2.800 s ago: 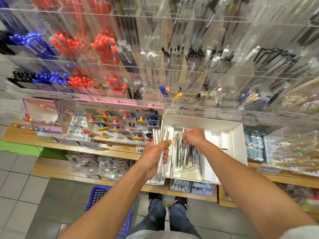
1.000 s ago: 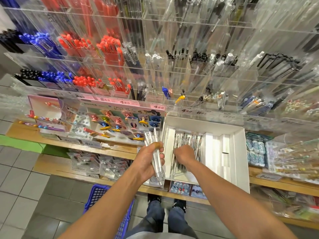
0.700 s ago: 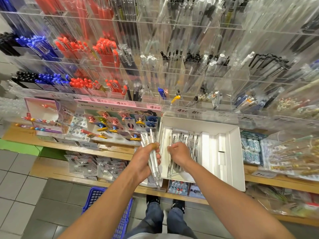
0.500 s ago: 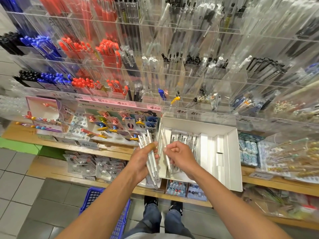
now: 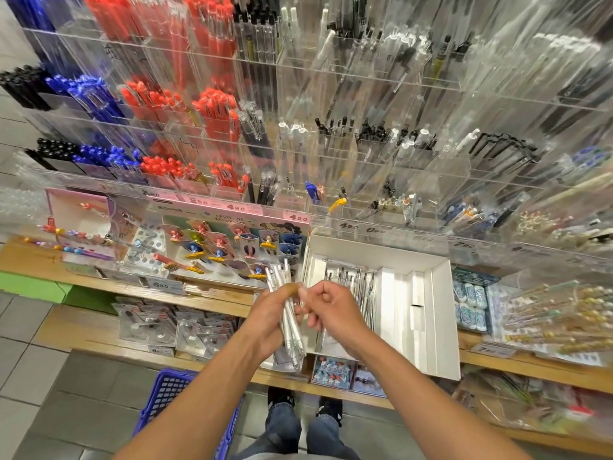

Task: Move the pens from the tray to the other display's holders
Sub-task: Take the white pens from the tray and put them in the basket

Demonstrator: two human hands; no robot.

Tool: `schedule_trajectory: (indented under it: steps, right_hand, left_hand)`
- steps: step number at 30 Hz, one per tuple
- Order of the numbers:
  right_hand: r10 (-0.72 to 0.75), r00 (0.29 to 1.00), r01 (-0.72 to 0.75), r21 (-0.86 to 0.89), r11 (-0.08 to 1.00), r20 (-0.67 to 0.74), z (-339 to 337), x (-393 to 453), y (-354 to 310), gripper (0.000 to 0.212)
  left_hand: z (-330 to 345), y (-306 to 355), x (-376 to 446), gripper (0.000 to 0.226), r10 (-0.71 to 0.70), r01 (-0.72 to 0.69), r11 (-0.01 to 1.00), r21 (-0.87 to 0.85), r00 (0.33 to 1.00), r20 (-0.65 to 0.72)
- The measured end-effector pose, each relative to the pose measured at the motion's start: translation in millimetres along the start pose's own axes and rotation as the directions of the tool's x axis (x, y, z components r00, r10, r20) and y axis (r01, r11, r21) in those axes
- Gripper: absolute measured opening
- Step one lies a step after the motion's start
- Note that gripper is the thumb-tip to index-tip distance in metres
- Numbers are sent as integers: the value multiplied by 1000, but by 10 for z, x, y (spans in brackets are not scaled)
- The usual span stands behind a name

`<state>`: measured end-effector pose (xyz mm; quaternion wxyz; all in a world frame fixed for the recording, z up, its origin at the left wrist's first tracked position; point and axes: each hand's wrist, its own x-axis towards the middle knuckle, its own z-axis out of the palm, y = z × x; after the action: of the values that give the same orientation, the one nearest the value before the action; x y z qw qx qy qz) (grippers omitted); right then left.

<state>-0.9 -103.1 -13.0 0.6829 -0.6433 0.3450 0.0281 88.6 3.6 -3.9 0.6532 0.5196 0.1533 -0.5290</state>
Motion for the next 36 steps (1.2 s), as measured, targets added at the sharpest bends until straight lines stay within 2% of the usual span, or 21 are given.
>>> schedule_trajectory:
  steps: [3, 5, 9, 11, 13, 16, 23, 26, 30, 33, 36]
  right_hand:
    - [114, 981, -117, -14, 993, -154, -94, 309, 100, 7]
    - [187, 959, -209, -88, 974, -214, -103, 515, 195, 11]
    - [236, 940, -299, -265, 917, -246, 50, 786, 317, 14]
    - [252, 926, -327, -269, 906, -280, 115, 847, 340, 9]
    - [279, 918, -353, -258, 900, -281, 135, 886, 355, 15]
    - [355, 915, -390, -202, 898, -190, 119, 857, 383, 27]
    - [247, 962, -262, -141, 955, -112, -58, 528, 313, 27]
    - [142, 982, -159, -135, 978, -128, -181, 255, 145, 18]
    - [-2, 995, -5, -64, 998, -103, -238, -139, -56, 16]
    - [-66, 997, 60, -117, 991, -46, -163, -340, -99, 17]
    - [-86, 993, 65, -245, 967, -77, -77, -399, -73, 19]
  left_hand:
    - [-55, 6, 38, 19, 3, -5, 1000, -17, 998, -61]
    - [-78, 21, 44, 11, -16, 14, 998, -54, 999, -48]
    - [-112, 43, 46, 6, -29, 26, 996, -86, 999, -26]
    - [-109, 49, 32, 7, -25, 24, 995, -96, 1000, -16]
    - [-107, 57, 17, 7, -19, 18, 995, -103, 1000, -9]
    - [-99, 58, -7, 8, -5, 5, 997, -79, 1000, -3]
    - [-75, 32, 16, 8, -20, 18, 998, -65, 999, -28]
    - [-43, 5, 25, 11, -18, 17, 999, -33, 999, -27]
    - [52, -65, 32, 48, -20, 20, 999, -27, 1000, 11]
    - [133, -111, 24, 65, -51, 58, 996, -73, 994, 95]
    - [211, -115, 13, 90, -61, 66, 994, -92, 996, 59]
